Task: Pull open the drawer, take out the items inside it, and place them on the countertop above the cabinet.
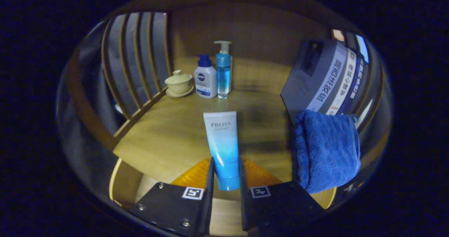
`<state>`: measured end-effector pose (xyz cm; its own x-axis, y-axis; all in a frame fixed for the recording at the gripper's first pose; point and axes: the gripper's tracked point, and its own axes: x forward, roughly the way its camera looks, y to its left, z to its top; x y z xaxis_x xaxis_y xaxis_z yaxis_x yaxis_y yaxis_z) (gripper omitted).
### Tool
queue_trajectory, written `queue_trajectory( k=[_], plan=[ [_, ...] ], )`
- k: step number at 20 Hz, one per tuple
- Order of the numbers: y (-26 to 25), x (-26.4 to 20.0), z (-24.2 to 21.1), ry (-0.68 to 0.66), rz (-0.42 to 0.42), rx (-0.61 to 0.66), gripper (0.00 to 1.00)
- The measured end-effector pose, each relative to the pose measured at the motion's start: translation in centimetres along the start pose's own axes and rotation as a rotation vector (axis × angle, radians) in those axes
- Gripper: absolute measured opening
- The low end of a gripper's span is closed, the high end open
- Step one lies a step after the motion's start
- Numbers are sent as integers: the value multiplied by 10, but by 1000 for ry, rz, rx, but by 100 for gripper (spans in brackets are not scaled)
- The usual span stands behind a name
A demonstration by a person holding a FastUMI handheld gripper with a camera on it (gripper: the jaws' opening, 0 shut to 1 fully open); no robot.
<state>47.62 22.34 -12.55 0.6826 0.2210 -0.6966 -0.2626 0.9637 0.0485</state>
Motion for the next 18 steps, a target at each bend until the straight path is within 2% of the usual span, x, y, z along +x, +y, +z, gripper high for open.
queue_trajectory(
  k=[5, 11, 15, 18],
  plan=[
    [-1, -21, 9, -63, 2, 10, 37],
    [-2, -115, 6, -222, 29, -1, 36],
    [0, -187, -26, -347, 36, 23, 37],
    [3, -224, -63, -423, 13, 24, 36]
  ],
)
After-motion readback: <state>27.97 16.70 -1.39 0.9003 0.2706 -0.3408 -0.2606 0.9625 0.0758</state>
